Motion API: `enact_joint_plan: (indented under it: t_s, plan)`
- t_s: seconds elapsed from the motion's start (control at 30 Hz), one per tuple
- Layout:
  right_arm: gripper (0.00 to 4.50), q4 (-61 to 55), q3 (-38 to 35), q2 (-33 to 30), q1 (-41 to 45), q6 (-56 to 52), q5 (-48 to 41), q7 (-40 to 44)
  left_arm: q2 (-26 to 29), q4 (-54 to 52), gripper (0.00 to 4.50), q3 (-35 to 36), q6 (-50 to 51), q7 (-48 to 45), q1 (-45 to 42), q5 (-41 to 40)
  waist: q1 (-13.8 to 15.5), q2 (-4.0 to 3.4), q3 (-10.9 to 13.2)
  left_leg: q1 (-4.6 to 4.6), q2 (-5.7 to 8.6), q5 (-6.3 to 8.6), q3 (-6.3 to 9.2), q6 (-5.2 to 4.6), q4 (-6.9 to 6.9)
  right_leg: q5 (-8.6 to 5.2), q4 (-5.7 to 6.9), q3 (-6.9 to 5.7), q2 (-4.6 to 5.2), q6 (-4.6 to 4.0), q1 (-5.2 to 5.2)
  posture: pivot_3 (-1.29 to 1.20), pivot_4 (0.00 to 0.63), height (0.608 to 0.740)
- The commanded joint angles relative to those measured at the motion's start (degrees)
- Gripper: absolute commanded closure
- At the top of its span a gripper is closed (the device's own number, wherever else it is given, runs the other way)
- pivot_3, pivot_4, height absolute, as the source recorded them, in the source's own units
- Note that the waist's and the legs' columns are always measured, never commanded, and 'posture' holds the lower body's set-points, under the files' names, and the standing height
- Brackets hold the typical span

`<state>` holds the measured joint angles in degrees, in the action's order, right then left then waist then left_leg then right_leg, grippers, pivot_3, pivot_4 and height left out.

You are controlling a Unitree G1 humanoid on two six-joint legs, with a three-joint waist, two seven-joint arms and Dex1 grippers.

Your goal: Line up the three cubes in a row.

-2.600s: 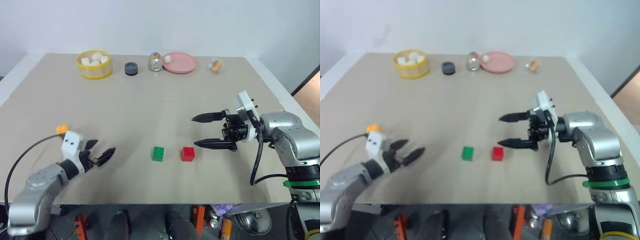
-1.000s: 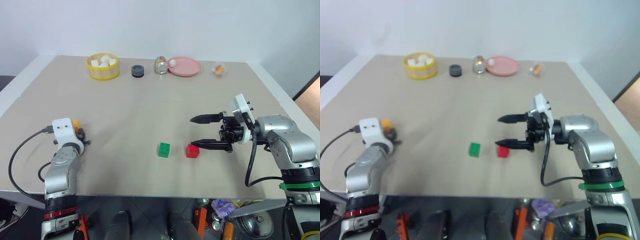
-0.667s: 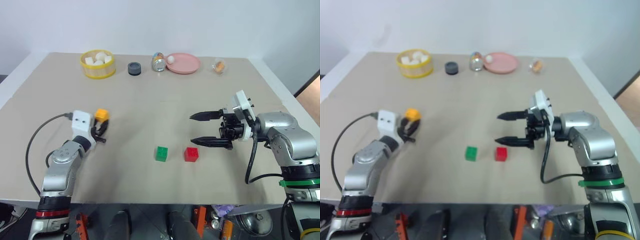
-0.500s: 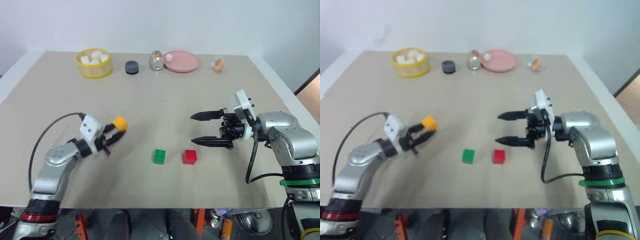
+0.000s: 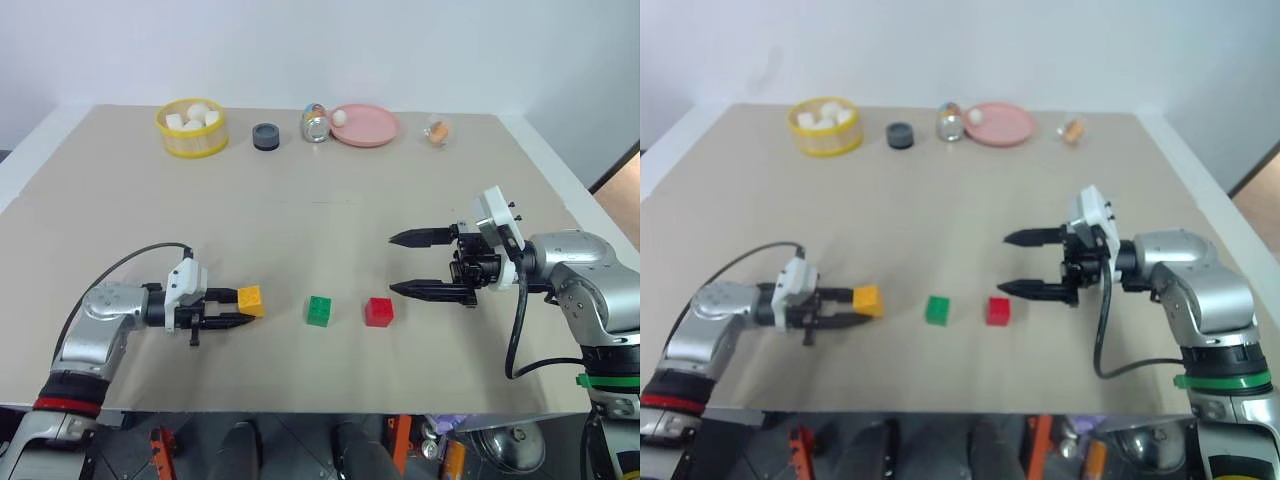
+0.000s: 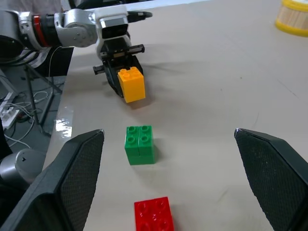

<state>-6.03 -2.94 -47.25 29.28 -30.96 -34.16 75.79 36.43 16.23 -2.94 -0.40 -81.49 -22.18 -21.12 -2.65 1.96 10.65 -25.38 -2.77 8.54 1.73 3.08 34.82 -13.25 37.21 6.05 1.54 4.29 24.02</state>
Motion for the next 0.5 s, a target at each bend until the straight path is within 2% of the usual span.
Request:
enact_joint_plan:
  t_s: [0.03,0.2,0.5]
  plan:
    - [0.00,-3.81,-2.96,-1.19,-0.90,-0.84,-2.28,-0.74,-0.79,4.02,3.22,-1.16,-0.90,-3.36,-4.06,0.36,-0.06,0.00,0.00,0.01,-0.01,-0.01,0.00,-0.01,0.01,0.02,0.00,0.00,-0.01,0.00,0.00,0.00,0.150,0.740]
    - [0.00,-6.34,-4.16,-2.99,-3.52,-1.56,-3.52,-0.37,-0.48,9.14,3.22,-2.90,-4.57,-8.32,-6.96,2.48,-0.10,-0.01,0.00,0.00,-0.09,-0.01,-0.02,-0.02,-0.01,0.03,0.01,0.02,-0.09,-0.01,0.02,0.00,0.150,0.740]
    - [0.00,-7.58,-4.39,-3.94,-4.99,-1.06,-3.70,-1.00,-1.81,14.49,3.22,-3.33,-9.02,-10.09,-8.92,4.09,-0.07,0.00,0.00,0.00,-0.12,-0.01,-0.01,-0.02,-0.04,0.03,0.02,0.04,-0.14,-0.01,0.04,0.00,0.150,0.740]
